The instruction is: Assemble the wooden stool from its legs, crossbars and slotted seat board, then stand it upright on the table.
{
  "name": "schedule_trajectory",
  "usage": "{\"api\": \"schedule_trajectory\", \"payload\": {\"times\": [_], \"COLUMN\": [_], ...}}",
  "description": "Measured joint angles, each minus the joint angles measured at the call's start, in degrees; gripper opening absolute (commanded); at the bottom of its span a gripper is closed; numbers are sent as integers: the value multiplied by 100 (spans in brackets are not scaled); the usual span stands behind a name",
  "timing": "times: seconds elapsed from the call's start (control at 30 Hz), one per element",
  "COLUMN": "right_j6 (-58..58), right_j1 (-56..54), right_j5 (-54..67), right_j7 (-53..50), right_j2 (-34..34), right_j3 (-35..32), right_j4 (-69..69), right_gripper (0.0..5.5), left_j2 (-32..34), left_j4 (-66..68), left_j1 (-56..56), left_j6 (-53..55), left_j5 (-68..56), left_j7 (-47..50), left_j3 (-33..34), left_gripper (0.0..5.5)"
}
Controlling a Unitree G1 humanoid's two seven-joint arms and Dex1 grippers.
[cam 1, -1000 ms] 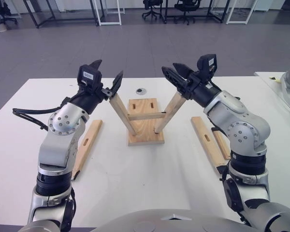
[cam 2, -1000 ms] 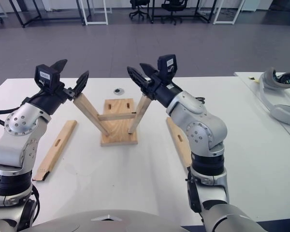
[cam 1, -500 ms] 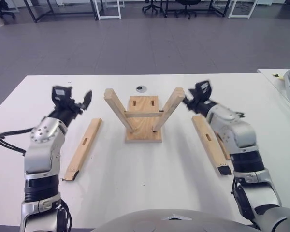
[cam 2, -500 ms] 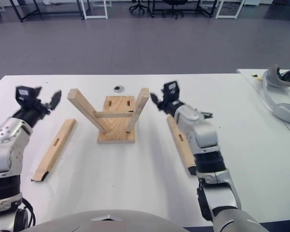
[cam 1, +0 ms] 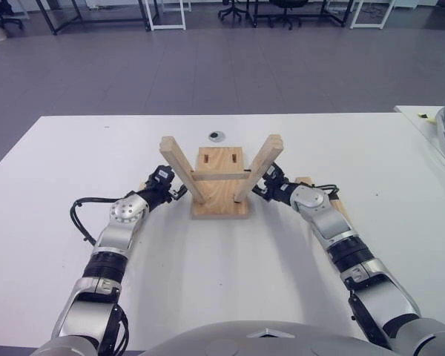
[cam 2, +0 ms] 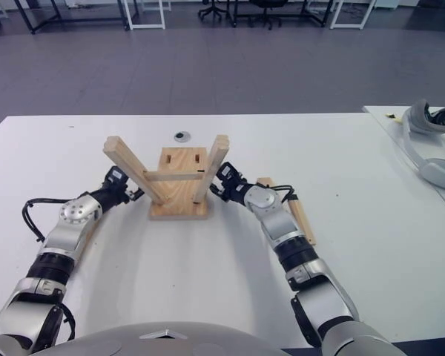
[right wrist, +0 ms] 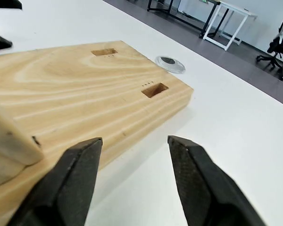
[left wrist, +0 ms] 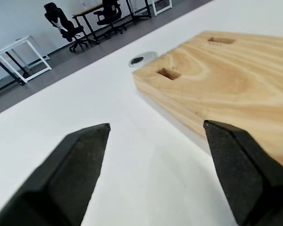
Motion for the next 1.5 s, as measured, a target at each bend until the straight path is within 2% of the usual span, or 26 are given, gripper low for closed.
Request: {"api": "schedule_trajectory", "payload": {"times": [0.27, 0.37, 0.53, 0.63, 0.77, 0.83, 0.93, 1.07, 1.2, 1.4, 1.5], "right_j6": [-1063, -1169, -845, -1017, -1353, -1409, -1512, -1541, -1741, -2413, -2210], "right_j1": [-126, -87, 343, 255, -704, -1214, -1540, -1805, -1955, -1648, -1055], "right_j5": [-303, -287, -66, -196, -858, -1320, -1947, -2459, -2337, -1634, -1211], "right_j7": [1500, 2456, 3243, 2807, 1291, 331, -557, -916, -351, 1385, 2624], "right_j2": [-250, -717, -1227, -1160, -956, -825, -690, -520, -433, -672, -1116], "right_j3": [290, 425, 445, 237, -140, -190, -20, 218, 174, -107, -82], "right_j4": [209, -425, -1444, -1172, 529, 1493, 2444, 3272, 3722, 3477, 2251], "right_gripper": [261, 261, 261, 261, 261, 261, 261, 261, 261, 261, 261], "left_j2": [-57, -178, -169, 269, 635, 685, 1033, 1472, 1550, 1278, 1114], "left_j4": [632, 662, 757, 18, -2130, -3313, -4580, -5552, -5494, -4304, -3293], "left_j1": [-298, -324, -448, -189, 1324, 2183, 2888, 3007, 2789, 2057, 1450], "left_j6": [-479, -695, -982, -918, 46, 817, 1800, 2753, 3099, 2732, 2397], "left_j5": [21, -29, -215, -295, -482, -490, -305, 30, 310, 353, 349], "left_j7": [-482, -615, -362, -89, 21, -35, -324, -687, -873, -480, -361], "left_j3": [-112, -95, 337, 847, 1263, 1153, 709, 72, -608, -447, -238], "left_gripper": [366, 366, 366, 366, 366, 366, 366, 366, 366, 366, 366]}}
